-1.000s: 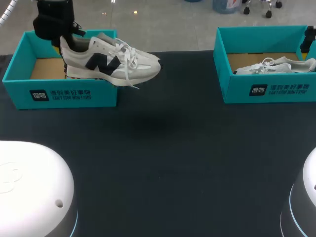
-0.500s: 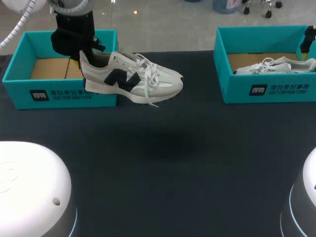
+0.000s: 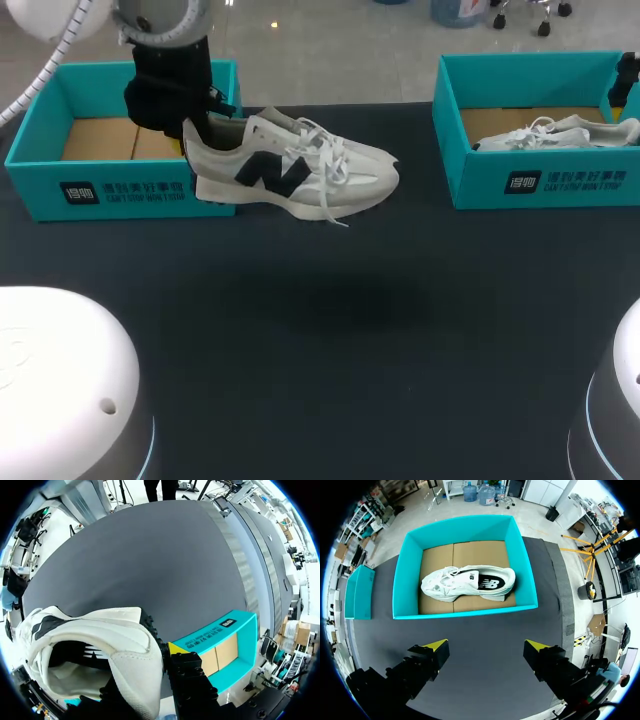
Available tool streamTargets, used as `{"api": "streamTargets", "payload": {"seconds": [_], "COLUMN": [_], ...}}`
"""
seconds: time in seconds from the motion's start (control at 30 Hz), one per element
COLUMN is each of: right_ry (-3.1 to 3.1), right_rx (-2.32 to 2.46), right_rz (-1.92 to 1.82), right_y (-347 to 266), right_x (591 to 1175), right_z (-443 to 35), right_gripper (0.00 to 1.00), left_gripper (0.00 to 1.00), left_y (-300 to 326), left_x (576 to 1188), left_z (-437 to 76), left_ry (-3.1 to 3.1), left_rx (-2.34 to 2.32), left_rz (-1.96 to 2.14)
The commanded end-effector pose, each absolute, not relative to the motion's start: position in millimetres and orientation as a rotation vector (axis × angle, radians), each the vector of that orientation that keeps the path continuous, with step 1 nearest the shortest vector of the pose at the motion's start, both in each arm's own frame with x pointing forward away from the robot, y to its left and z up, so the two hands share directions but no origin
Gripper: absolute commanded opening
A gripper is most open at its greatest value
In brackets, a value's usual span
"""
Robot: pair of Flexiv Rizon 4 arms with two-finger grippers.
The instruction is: Take the shoe out of the shoebox, open the shoe tongue, remove and reinsert the insole, then place the shoe into the shoebox
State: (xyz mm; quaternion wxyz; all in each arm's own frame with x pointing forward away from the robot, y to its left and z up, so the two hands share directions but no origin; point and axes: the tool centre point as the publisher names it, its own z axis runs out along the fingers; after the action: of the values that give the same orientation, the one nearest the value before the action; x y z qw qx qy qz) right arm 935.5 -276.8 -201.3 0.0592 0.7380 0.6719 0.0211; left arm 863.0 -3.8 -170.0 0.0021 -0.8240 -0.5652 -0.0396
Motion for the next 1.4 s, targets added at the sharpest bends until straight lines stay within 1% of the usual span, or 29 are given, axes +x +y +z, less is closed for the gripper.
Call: {"api": "streamTargets", "payload": {"seconds": [0.03,0.37,0.5,0.8,1.0,1.23,1.4], "right_ry": [2.035,2.035,2.035,2.035,2.035,2.035,2.035], "right_rx": [2.236,2.236,2.236,2.236,2.236,2.236,2.236], "right_rz": [0.065,0.065,0.065,0.065,0.065,0.065,0.065], "right_y": [-277,-277,-277,-277,-277,-277,-277], "right_x": [936,936,936,936,936,936,936], "right_z": [-201,-201,-201,-201,-201,-201,-201], "right_gripper": [1.00,1.00,1.00,1.00,1.00,1.00,1.00], "left_gripper": [0.00,0.00,0.00,0.00,0.00,0.00,0.00], "left_y": [-2,-2,-20,-57,-68,-69,-69], "left_x": [862,862,849,823,816,813,812], "left_z": [-169,-169,-174,-175,-182,-206,-238], "left_ry": [-1.775,-1.775,-1.784,-1.739,-1.737,-1.716,-1.706], "left_rx": [-2.591,-2.591,-2.517,-2.556,-2.573,-2.604,-2.647], "left_rz": [-0.125,-0.125,-0.181,-0.234,-0.269,-0.288,-0.261]}}
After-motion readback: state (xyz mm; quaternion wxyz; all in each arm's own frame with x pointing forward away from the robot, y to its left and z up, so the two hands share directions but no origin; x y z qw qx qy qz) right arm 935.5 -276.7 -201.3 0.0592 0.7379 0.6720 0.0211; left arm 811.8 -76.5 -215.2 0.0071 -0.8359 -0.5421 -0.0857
